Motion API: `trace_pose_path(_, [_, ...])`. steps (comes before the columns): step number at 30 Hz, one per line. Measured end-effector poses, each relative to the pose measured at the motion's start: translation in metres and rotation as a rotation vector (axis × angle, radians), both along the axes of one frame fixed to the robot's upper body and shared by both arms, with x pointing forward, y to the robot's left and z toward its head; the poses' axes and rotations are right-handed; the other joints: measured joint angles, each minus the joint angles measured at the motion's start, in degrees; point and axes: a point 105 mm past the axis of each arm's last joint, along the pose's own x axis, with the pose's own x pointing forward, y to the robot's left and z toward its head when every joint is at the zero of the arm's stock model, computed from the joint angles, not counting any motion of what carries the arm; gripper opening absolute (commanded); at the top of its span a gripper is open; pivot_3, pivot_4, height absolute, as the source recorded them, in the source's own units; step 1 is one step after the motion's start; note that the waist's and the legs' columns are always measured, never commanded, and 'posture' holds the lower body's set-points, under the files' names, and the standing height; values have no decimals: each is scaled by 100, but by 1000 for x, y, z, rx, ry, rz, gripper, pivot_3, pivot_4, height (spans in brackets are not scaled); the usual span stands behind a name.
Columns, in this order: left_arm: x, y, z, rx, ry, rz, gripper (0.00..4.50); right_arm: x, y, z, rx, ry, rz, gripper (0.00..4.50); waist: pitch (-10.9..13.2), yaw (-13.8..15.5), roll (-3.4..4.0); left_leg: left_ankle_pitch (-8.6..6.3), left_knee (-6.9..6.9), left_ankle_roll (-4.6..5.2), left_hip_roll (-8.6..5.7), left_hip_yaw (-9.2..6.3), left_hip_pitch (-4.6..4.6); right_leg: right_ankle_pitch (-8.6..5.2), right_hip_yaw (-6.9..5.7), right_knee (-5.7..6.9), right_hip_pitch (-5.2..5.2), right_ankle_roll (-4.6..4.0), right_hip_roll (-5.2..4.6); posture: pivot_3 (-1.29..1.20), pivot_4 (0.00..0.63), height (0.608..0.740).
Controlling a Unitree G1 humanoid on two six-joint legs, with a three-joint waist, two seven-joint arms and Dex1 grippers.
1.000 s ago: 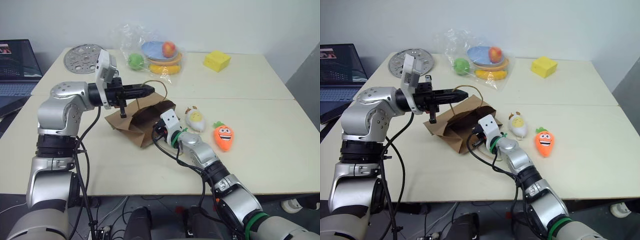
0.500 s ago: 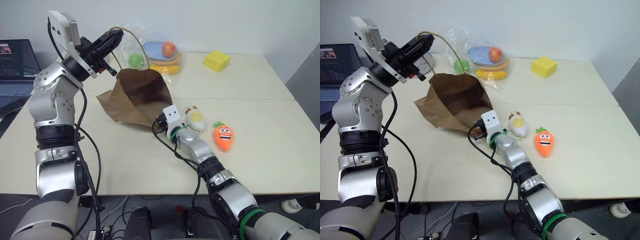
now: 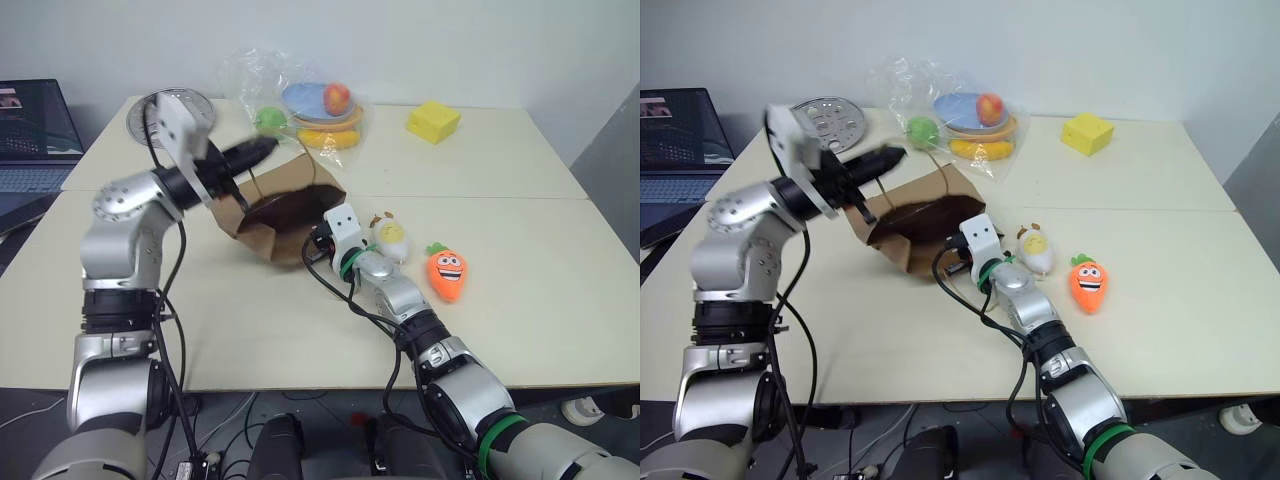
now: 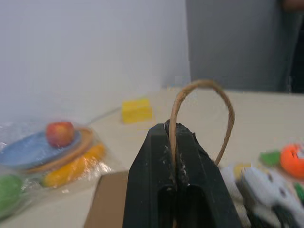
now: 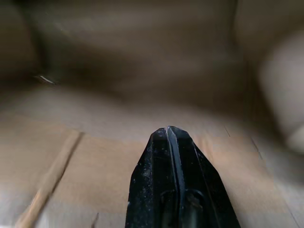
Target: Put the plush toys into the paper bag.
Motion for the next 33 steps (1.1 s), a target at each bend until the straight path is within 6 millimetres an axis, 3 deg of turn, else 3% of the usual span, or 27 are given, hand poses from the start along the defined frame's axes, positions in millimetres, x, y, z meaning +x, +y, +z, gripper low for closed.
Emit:
trace_pose_path(5, [0,-5,1,-5,-6,-18,0,-18,5,23,73,-95,110,30,0,2,0,0,0,0,-1,-3,-7,0,-2,-3,-2,0,0,0,150,740])
trace_pose_path(9, [-1,-6,2,-2,-8,-26,0,-37,-6,60,151,-206,182,30,0,19,0,0,1,0,-1,-7,-9,0,-5,-3,-1,1,0,0,150,740])
trace_pose_path(12, [-2,-5,2,6,-8,-33,0,-51,-23,80,182,-258,210,568,0,26,-1,0,1,0,-3,-6,-10,0,-4,-5,-1,0,-2,0,150,740])
trace_pose_path(18, [-2,-6,2,10,-2,-40,0,-55,-74,113,272,-287,75,2722,0,22,-1,1,3,-1,-1,-7,-7,-1,-4,-3,-1,-1,-1,0,150,740])
trace_pose_path(20, [-3,-6,2,12,2,-41,0,-50,-90,106,249,-249,-3,3408,-1,21,-2,1,3,-1,-1,-6,-6,-1,-4,-3,0,-1,-1,0,150,740])
trace_pose_path(23, [-3,-6,1,14,7,-42,0,-40,-117,70,81,-153,-138,4466,-1,20,-2,1,3,-1,-4,0,-8,-2,2,-9,-1,-3,-3,0,150,740])
trace_pose_path(27, [-3,-6,1,18,9,-45,0,-38,-130,20,-56,22,-212,4466,-1,13,-1,1,2,0,-4,3,-9,-3,5,-8,-5,-5,-2,0,150,740])
trace_pose_path(33, [-4,-11,-1,33,14,-67,0,-33,-136,12,-122,30,-330,4466,-1,6,-1,1,3,0,-3,-1,-9,-3,5,-7,-5,-4,2,0,150,740])
